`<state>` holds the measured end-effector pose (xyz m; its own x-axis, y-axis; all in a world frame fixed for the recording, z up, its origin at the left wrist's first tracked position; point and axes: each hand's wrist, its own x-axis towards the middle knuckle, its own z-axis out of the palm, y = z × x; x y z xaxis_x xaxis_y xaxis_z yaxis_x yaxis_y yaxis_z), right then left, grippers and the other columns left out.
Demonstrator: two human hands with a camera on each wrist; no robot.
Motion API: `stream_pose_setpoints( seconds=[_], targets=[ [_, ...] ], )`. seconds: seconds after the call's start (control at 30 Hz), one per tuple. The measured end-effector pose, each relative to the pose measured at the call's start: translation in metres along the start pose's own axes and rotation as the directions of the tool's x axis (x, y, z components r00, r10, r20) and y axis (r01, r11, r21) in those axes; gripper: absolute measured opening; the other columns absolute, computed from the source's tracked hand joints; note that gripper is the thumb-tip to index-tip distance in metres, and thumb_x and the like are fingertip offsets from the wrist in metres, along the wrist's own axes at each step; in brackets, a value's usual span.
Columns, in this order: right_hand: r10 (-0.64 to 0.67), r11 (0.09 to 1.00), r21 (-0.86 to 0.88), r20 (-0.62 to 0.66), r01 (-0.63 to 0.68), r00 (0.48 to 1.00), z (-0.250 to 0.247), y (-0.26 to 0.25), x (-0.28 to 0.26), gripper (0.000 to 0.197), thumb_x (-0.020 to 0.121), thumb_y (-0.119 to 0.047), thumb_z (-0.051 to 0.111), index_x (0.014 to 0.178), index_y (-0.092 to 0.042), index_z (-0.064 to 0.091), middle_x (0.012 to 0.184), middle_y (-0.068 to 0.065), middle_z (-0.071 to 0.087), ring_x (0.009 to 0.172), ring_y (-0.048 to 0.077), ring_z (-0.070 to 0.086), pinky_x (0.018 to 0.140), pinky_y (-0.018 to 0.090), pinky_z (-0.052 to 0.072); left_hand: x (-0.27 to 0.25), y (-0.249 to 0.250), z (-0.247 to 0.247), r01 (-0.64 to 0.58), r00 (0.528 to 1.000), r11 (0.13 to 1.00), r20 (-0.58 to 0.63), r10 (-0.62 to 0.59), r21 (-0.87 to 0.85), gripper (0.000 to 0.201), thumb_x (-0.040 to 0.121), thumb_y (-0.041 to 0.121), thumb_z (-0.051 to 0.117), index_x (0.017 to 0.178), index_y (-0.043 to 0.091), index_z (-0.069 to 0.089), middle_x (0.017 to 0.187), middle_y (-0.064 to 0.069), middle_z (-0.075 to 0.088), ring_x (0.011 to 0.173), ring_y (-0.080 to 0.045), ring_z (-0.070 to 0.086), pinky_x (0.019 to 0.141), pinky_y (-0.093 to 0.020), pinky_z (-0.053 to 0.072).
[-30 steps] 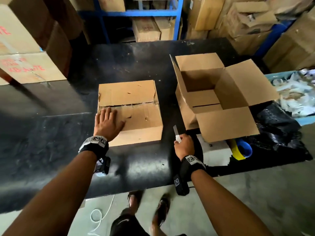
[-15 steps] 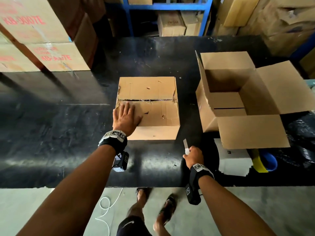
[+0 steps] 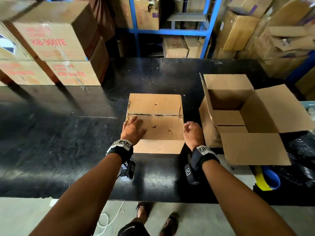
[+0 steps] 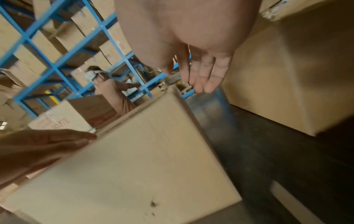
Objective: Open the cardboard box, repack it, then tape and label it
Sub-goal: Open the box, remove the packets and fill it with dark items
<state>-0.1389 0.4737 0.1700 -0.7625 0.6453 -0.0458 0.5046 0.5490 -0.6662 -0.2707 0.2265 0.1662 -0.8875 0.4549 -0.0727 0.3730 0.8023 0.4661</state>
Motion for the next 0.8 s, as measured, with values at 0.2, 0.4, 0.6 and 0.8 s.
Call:
stream_pose_setpoints(
  seconds=[0.2,0.4,0.6,0.8],
  targets=[
    [0.011,0.99,-0.141,0.046,-0.004,0.999,0.011,-0.028,0.007,0.024,0.098,-0.013,0.055,0.118,-0.004,0.067,0.118,0.019,0.06,0.109,0.036,0.061,0.088,0.036,0.049,0.0,0.006,-0.016,-0.032,0.993,0.961,-0.12,-0.002,-0.275,0.039,0.085,0.019,0.072,0.124,0.018,0.064,0.147,-0.007,0.047,0.125,-0.03,0.054,0.107,-0.041,0.045],
    [0.053,0.995,-0.08,-0.007,-0.053,0.999,0.01,-0.032,0.006,0.024,0.096,-0.004,0.062,0.118,-0.005,0.07,0.12,0.018,0.062,0.112,0.035,0.061,0.09,0.035,0.049,-0.001,0.016,-0.02,0.152,0.967,0.955,-0.162,-0.197,-0.257,0.047,0.088,0.024,0.066,0.134,0.017,0.056,0.148,-0.013,0.042,0.132,-0.035,0.043,0.11,-0.044,0.04],
    [0.158,0.987,0.036,0.0,-0.158,0.987,0.007,-0.035,0.018,0.018,0.096,-0.003,0.061,0.11,-0.002,0.072,0.116,0.018,0.071,0.107,0.035,0.066,0.085,0.033,0.051,-0.008,-0.006,-0.021,0.241,0.958,0.918,-0.077,-0.277,-0.315,0.069,0.085,0.015,0.069,0.146,0.004,0.039,0.143,-0.019,0.044,0.128,-0.036,0.047,0.112,-0.038,0.036],
    [0.133,0.969,0.209,0.001,-0.13,0.991,0.004,-0.033,0.01,0.016,0.097,0.0,0.057,0.111,-0.002,0.064,0.112,0.018,0.068,0.107,0.034,0.064,0.086,0.034,0.05,-0.005,-0.014,-0.026,0.294,0.942,0.887,-0.048,-0.332,-0.357,0.073,0.087,0.031,0.071,0.147,0.004,0.039,0.143,-0.018,0.047,0.13,-0.035,0.047,0.11,-0.04,0.037]
  ],
)
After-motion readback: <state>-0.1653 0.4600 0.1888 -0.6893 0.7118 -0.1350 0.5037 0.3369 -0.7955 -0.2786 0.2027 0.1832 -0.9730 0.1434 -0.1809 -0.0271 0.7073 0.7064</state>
